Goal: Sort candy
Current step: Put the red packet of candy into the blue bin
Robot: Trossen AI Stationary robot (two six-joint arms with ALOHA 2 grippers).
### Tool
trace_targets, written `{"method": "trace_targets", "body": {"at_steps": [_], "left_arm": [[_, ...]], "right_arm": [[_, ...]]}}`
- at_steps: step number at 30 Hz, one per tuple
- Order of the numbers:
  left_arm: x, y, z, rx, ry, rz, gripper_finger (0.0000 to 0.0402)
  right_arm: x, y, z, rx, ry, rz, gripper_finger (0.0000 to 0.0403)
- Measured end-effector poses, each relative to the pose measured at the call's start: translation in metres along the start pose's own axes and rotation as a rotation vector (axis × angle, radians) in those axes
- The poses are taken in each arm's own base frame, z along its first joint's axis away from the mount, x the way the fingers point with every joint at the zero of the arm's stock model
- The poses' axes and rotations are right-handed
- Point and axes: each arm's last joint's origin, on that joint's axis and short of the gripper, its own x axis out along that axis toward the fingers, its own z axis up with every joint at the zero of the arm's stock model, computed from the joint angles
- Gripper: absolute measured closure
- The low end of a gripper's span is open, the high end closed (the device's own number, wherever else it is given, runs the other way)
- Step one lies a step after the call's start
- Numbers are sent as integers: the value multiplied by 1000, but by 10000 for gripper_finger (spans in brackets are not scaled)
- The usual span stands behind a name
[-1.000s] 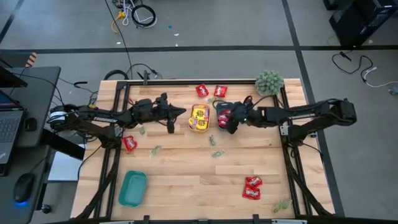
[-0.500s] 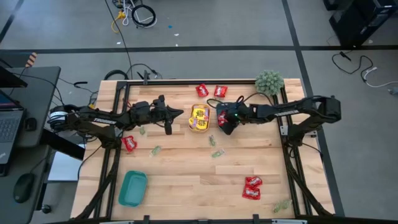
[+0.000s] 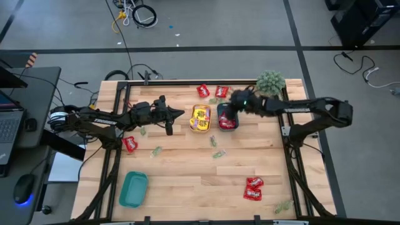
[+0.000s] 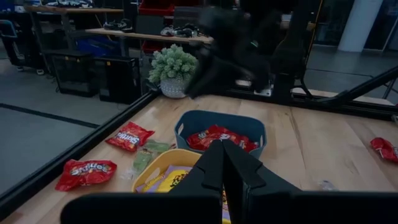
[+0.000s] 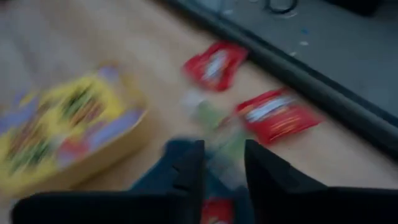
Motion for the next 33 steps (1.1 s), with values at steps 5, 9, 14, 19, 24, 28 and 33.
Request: {"method": "trace_targets", "body": {"at_steps": [5, 9, 14, 19, 24, 28, 33], "left_arm": [[0, 0, 0, 1, -4, 0, 399], [0, 0, 1, 5, -8, 0, 399], [0, 0, 1, 7, -5, 0, 399], [0, 0, -1, 6, 6, 0, 399], [0, 0, -1, 6, 7, 0, 399], [0, 0, -1, 6, 8, 0, 399], [0, 0, -1, 7, 9, 1, 399]], "right_arm": [[20, -35, 28, 104, 56, -6, 245], [47, -55, 42, 156, 148, -10, 208], [80, -73, 50, 200, 260, -53, 176], [105, -85, 49, 225, 371, -81, 158], [124, -95, 43, 250, 437, -90, 160], [133, -100, 39, 272, 455, -82, 182], [139, -104, 35, 263, 468, -53, 254]]}}
